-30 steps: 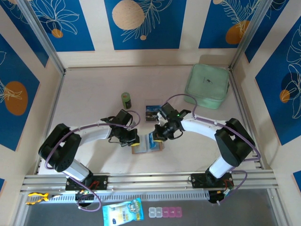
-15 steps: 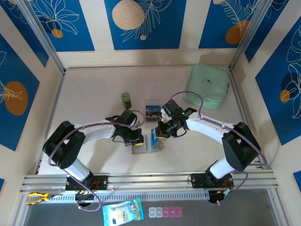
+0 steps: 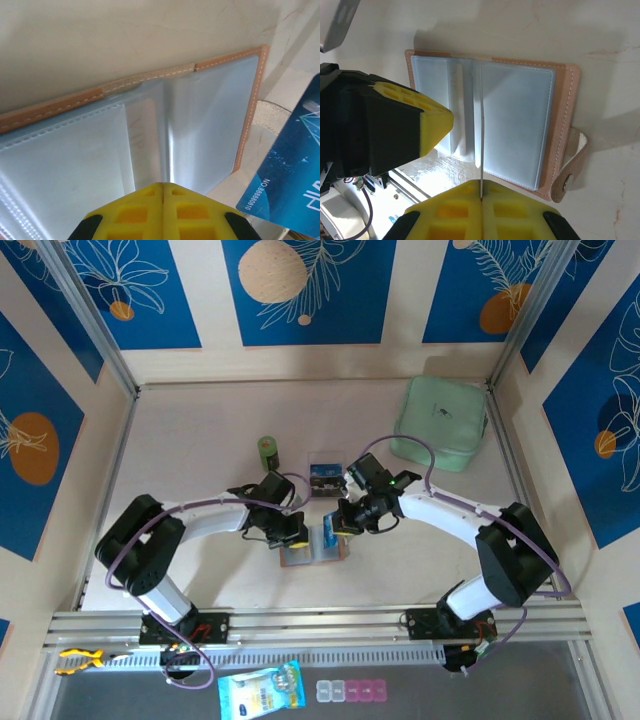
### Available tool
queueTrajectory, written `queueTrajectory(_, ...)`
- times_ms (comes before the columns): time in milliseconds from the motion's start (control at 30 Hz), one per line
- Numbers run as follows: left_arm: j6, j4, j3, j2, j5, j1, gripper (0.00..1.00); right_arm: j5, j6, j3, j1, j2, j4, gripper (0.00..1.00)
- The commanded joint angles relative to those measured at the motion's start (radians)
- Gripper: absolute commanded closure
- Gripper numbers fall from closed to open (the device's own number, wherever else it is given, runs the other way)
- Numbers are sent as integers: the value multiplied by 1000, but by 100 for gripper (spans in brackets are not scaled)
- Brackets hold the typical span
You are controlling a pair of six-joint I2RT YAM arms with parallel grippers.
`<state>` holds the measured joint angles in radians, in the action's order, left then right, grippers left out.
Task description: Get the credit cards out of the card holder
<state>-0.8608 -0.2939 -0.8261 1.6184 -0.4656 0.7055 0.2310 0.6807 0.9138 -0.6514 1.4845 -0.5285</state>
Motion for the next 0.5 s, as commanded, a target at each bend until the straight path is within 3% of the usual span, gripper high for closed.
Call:
queueTrajectory(0,26,-91,-30,-44,61,7,94,5,-12,-11,15,-28,-15,92)
queueTrajectory(100,27,-106,-22,-62,79,3,93,9,-65,24,39,-19,-38,91)
queueTrajectory(200,24,-108,-8,-86,89,-1,93,15,-213,81,48,-4,-88,91)
queueTrajectory(467,14,-86,42,-158,105,-35,93,-108,-815,217,57,34,-200,97)
